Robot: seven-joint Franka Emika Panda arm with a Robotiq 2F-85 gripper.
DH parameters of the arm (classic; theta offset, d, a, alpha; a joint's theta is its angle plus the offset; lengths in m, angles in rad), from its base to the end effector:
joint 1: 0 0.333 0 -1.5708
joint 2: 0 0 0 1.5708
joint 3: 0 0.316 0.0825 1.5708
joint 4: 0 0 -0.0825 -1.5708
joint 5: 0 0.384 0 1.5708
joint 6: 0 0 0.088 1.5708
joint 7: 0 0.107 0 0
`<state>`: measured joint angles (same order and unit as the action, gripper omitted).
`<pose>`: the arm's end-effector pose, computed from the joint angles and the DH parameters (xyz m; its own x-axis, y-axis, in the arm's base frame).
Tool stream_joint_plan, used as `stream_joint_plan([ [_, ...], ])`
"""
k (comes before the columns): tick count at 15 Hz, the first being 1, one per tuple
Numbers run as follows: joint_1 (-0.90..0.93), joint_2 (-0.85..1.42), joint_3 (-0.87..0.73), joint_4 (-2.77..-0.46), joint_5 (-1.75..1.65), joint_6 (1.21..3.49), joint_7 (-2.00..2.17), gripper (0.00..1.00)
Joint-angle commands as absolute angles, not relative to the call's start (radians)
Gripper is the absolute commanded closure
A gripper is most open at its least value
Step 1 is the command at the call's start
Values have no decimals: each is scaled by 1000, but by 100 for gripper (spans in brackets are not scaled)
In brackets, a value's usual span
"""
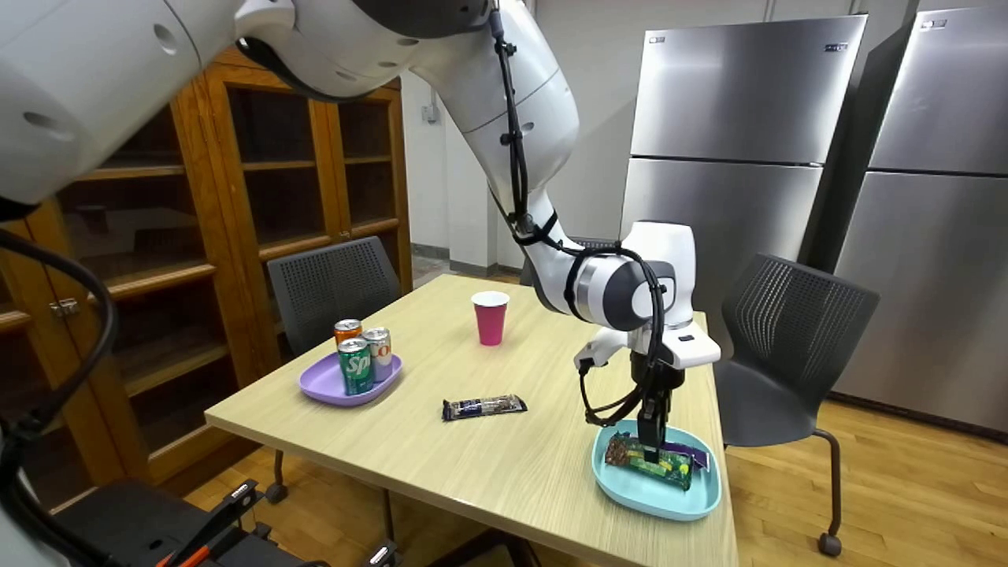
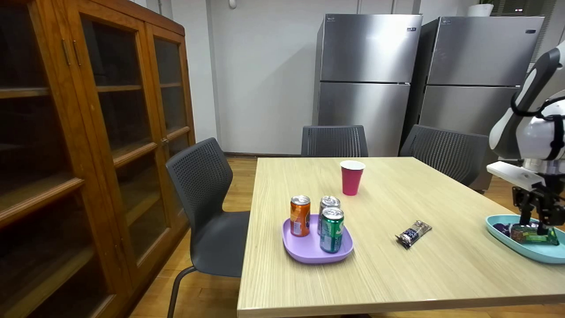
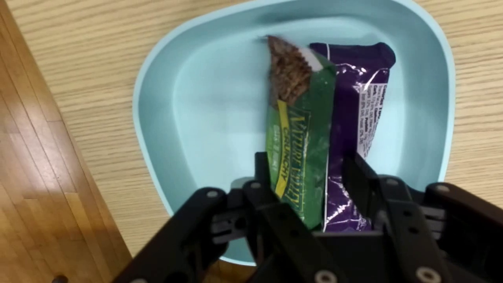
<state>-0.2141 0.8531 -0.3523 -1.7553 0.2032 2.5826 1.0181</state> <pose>0.5580 -0.3414 0.1098 -0.0647 -0.9867 0.1494 -0.9964 0.0720 0.0440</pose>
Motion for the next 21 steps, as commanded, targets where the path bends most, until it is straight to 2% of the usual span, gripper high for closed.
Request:
stream_joint_plan([
  [1,-222,846,-344,-1734,205,2549,1009,16],
  [3,-215,838,-345,-1742,202,2557,1008,2],
  [4,-211,835,-345,-1744,201,2560,1007,0],
  [21,-32,801,-268,-1791,101,2571,827,0],
])
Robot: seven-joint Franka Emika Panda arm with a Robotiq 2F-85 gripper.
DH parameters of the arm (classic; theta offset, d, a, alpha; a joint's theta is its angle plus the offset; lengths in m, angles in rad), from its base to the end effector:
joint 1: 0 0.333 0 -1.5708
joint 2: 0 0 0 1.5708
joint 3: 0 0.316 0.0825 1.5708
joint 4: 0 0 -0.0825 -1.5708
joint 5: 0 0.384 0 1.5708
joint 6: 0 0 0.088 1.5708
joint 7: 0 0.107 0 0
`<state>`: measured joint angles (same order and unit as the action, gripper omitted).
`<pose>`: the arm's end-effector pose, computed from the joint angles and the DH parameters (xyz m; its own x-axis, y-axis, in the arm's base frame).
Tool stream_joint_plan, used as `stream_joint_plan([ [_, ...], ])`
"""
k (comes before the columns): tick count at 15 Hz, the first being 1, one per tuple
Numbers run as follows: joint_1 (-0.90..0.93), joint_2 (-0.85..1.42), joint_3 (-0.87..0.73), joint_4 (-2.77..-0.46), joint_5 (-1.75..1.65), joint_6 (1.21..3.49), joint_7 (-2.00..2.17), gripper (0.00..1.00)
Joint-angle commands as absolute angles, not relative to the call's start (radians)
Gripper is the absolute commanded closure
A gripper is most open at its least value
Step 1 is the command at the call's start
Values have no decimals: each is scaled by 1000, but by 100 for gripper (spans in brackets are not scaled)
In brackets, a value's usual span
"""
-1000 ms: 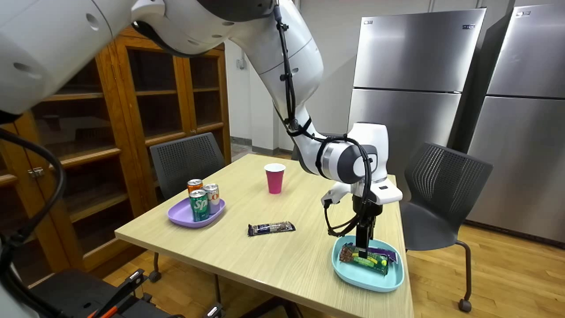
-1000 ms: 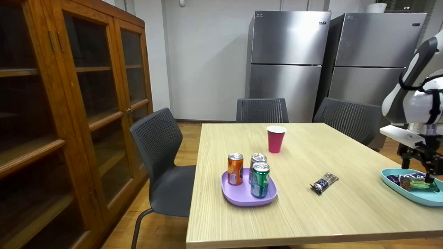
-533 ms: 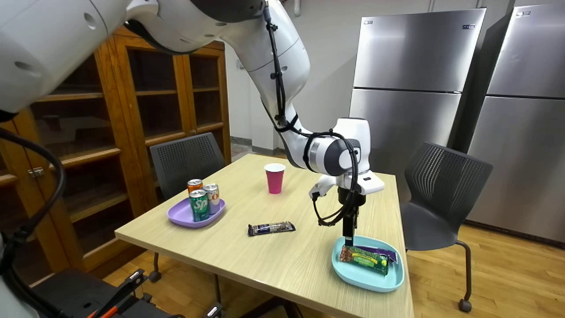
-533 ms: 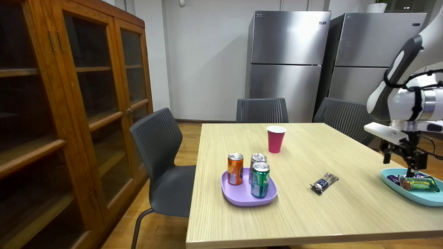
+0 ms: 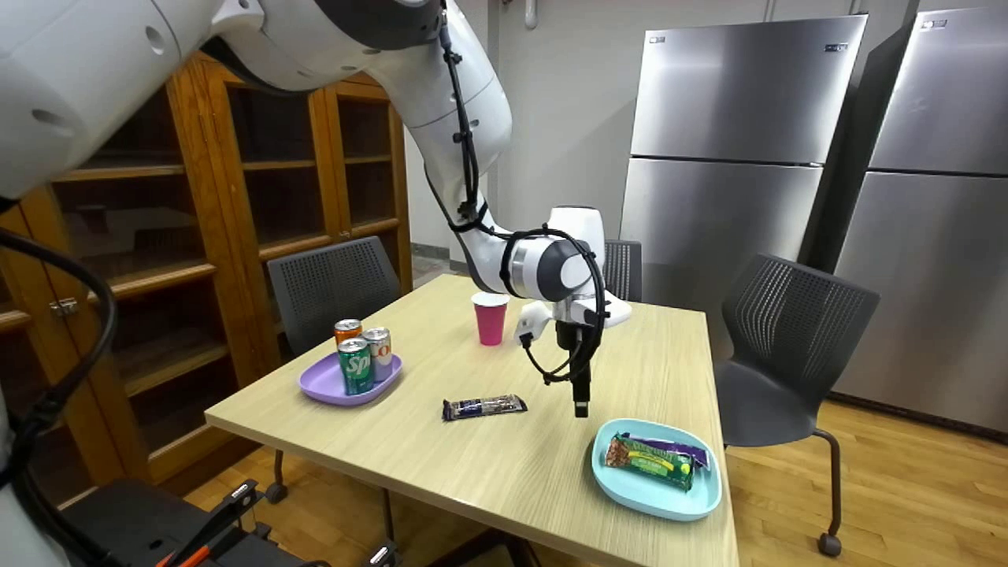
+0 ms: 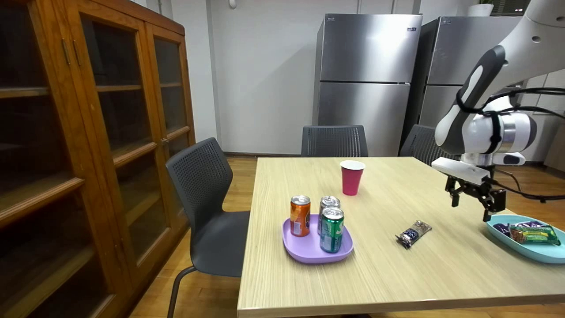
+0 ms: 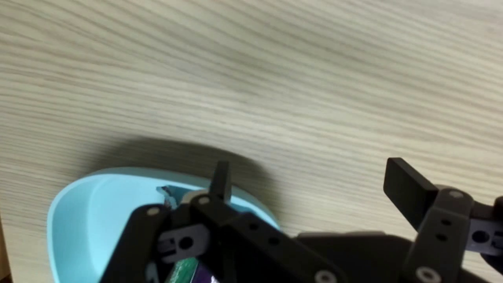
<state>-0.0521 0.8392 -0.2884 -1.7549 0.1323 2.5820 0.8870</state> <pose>0.6197 -0.2093 0.1090 0.3213 -0.9385 0.1268 -0.9467 -0.3151 0.0666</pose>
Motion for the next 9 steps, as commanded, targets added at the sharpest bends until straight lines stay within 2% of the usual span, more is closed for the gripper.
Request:
stream_joint_plan([
  [1,-20,800,-263,-1794,93,2572,813,0],
  [9,11,801,-181,-1833,116,2637,671,0],
])
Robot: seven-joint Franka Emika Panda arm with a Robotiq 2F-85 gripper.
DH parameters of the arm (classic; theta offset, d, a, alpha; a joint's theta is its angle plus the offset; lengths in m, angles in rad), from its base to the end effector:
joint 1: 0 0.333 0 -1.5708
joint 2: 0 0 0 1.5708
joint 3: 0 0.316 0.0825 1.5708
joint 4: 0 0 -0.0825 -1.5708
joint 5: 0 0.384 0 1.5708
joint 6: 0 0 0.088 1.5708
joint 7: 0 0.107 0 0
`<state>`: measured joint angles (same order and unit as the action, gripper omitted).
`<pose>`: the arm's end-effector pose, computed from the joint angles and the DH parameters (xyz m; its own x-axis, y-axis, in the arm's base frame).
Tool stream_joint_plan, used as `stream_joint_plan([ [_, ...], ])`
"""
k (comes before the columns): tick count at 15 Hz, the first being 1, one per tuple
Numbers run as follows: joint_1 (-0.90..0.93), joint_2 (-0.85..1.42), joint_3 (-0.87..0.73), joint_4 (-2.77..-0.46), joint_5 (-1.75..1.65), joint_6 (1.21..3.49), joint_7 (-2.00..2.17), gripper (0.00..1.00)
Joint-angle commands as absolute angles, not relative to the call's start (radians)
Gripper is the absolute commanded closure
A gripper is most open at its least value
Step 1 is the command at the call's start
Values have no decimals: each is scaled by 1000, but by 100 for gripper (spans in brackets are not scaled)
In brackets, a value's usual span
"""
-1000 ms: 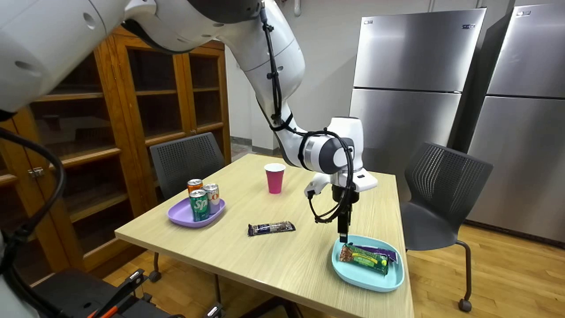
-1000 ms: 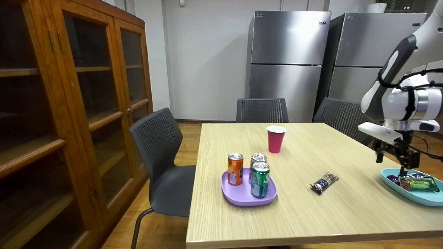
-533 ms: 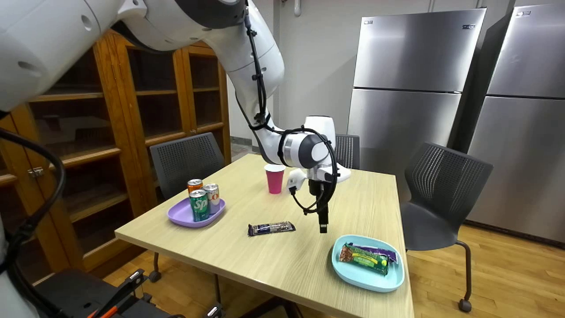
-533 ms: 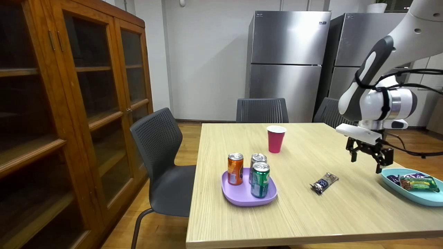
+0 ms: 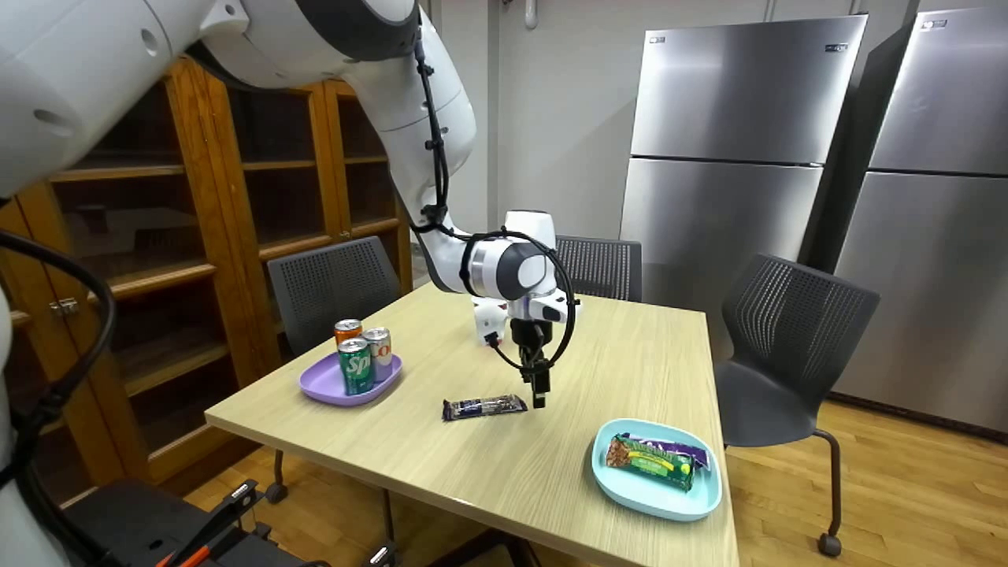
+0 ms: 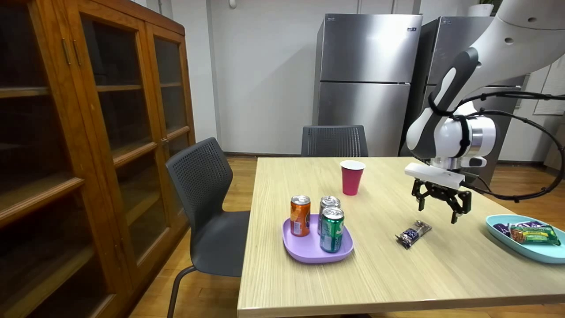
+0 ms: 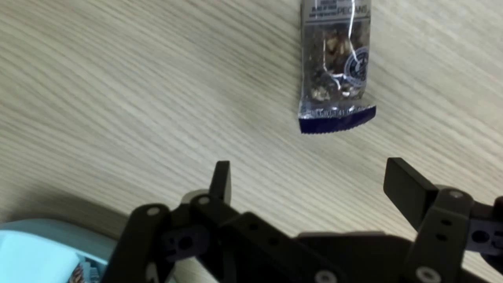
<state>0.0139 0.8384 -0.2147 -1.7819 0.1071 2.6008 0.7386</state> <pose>0.6308 -0.1241 0.0931 0.5726 -0.8166 0.0731 -0.8196 -0.5681 0.0740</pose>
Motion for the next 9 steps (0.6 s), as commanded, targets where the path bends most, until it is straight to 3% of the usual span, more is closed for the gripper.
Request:
stream_joint_plan([
  [1,11,801,-169,-1837,121,2650,654,0],
  [9,-2,810,-99,-1864,173,2693,523,0],
])
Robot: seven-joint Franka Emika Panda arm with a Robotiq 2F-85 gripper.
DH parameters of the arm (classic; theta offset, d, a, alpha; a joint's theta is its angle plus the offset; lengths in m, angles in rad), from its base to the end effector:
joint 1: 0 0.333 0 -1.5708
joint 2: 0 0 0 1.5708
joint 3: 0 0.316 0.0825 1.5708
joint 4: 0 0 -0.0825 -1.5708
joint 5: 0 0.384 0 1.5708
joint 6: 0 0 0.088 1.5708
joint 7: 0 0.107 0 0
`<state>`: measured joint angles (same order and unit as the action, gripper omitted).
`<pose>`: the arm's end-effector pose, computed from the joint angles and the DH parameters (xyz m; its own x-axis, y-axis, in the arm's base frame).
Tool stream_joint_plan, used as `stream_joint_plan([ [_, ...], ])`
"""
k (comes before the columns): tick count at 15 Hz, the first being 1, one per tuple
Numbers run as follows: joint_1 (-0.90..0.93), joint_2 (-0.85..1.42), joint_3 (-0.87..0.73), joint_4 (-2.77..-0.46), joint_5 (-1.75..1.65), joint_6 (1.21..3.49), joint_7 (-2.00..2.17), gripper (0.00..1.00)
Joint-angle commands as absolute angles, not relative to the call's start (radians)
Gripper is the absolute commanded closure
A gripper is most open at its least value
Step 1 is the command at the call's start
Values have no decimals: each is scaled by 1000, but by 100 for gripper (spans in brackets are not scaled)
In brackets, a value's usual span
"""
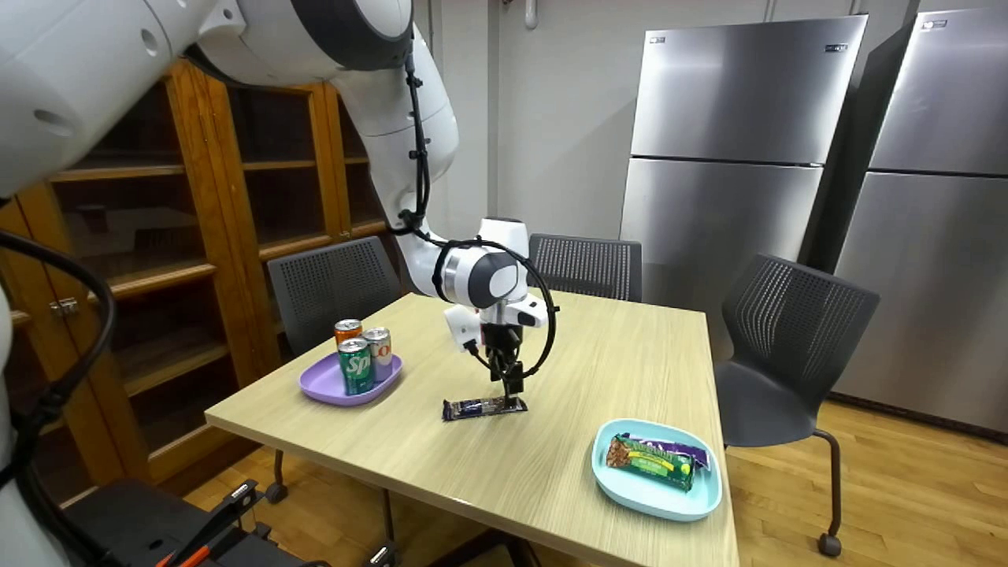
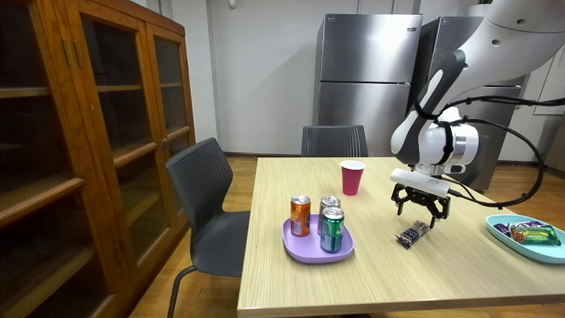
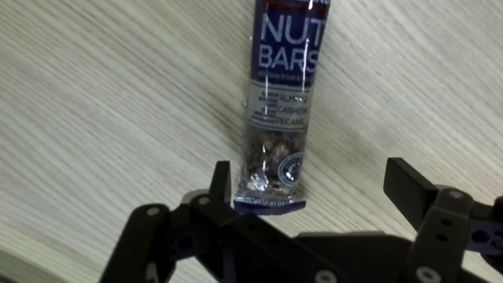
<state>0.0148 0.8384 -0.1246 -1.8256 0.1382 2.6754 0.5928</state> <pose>0.6265 -0.0711 0.0776 0.7080 -0.7054 0.0344 -0.7060 -0.7081 0.0106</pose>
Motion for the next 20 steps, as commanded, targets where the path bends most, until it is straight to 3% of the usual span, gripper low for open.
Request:
stream_joint_plan([
  [1,-1,808,-99,-1869,178,2693,513,0],
  [13,1,814,-95,-1875,209,2680,450,0],
  [14,-1,815,-95,-1875,210,2680,448,25],
  [15,-2,818,-94,-1871,211,2679,446,26],
  [20,1,817,-97,-1868,209,2679,445,66],
])
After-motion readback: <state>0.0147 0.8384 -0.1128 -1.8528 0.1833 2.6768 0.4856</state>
